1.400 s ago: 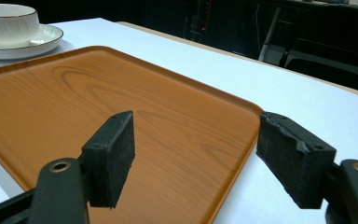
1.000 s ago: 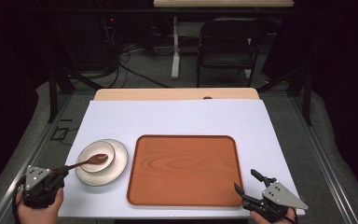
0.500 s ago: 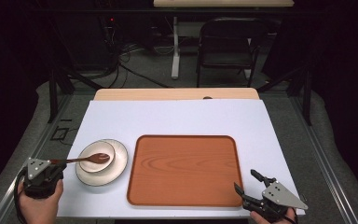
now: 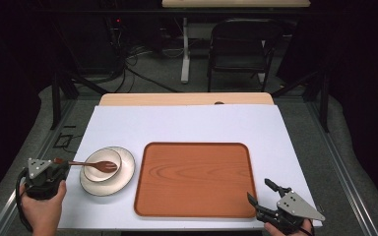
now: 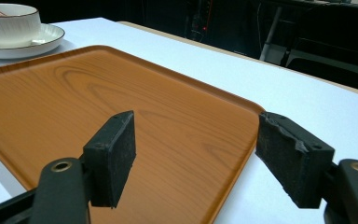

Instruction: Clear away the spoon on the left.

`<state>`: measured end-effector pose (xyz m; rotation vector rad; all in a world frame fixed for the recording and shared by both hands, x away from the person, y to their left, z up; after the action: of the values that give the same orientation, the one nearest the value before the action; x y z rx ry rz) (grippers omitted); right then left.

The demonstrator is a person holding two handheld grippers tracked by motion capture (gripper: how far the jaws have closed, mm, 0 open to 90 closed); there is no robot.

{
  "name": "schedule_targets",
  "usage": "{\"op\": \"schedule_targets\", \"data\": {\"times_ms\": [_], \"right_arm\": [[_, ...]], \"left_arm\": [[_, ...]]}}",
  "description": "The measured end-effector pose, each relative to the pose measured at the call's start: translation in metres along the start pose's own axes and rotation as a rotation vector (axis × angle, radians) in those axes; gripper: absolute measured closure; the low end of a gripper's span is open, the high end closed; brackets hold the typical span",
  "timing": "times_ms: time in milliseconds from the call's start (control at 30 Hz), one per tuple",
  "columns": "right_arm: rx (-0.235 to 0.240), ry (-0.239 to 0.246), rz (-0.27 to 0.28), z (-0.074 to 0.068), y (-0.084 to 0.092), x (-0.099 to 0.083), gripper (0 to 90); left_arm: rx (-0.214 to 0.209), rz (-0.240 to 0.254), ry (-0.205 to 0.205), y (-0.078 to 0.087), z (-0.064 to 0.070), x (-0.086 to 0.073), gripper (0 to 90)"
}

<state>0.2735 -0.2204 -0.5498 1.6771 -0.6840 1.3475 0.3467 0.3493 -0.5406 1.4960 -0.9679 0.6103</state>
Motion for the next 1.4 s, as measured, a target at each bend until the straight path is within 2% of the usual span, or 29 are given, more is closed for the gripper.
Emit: {"op": "schedule_targets", "data": {"times_ms": [167,333,367,600,667,733,800,833,933,1033,1100,1133,1200,1233,1400], "right_arm": [[0.0,-0.002,0.005,0.0,0.0,0.001,28.1],[0.0,-0.001,0.003,0.0,0.0,0.0,28.1],[0.0,0.0,0.001,0.0,0.0,0.0,28.1],[0.001,-0.002,0.003,0.0,0.0,0.0,28.1],[0.001,-0.001,0.0,0.0,0.0,0.0,28.1],[0.001,-0.001,0.0,0.0,0.0,0.0,28.1],[0.001,-0.001,0.0,0.0,0.0,0.0,28.1],[0.001,-0.003,-0.001,-0.001,0.0,0.0,28.1],[0.002,-0.003,-0.001,-0.001,0.0,0.0,28.1],[0.002,-0.002,-0.002,-0.001,-0.001,0.0,28.1],[0.002,-0.001,-0.002,-0.001,-0.001,0.0,28.1],[0.001,-0.001,-0.002,-0.001,-0.001,0.0,28.1],[0.001,-0.001,-0.003,-0.001,-0.001,-0.001,28.1],[0.001,0.0,-0.004,-0.001,-0.001,-0.001,28.1],[0.002,-0.001,-0.006,-0.001,-0.001,-0.001,28.1]], "left_arm": [[-0.007,0.009,0.026,-0.003,-0.002,0.002,89.3],[-0.013,0.022,0.031,-0.001,-0.001,0.004,86.2],[-0.021,0.034,0.046,0.001,-0.001,0.005,85.3],[-0.041,0.066,0.104,0.009,-0.003,0.009,74.3],[-0.04,0.067,0.121,0.011,-0.006,0.01,65.8],[-0.048,0.079,0.166,0.014,-0.01,0.009,62.1],[-0.052,0.08,0.181,0.015,-0.012,0.009,59.1],[-0.06,0.081,0.209,0.016,-0.015,0.007,57.1],[-0.07,0.089,0.243,0.018,-0.019,0.004,53.4],[-0.076,0.088,0.259,0.019,-0.022,0.002,52.5],[-0.093,0.091,0.288,0.02,-0.023,-0.001,52.5],[-0.102,0.086,0.316,0.019,-0.025,-0.005,52.6],[-0.111,0.087,0.33,0.019,-0.025,-0.007,52.5],[-0.127,0.089,0.356,0.017,-0.026,-0.01,52.5],[-0.156,0.082,0.394,0.013,-0.025,-0.016,52.0]]}}
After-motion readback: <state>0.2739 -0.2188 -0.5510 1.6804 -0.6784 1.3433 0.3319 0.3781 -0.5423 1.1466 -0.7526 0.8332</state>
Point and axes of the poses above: each handheld gripper's, and its own axes: y roughly backward along the jaws, x roughly out of its top, z roughly to its right, the point moved 9 cm from there along -y, roughly forward along the jaws, and after that the axes turned 9 degrees about -y, right-handed, at the moved point
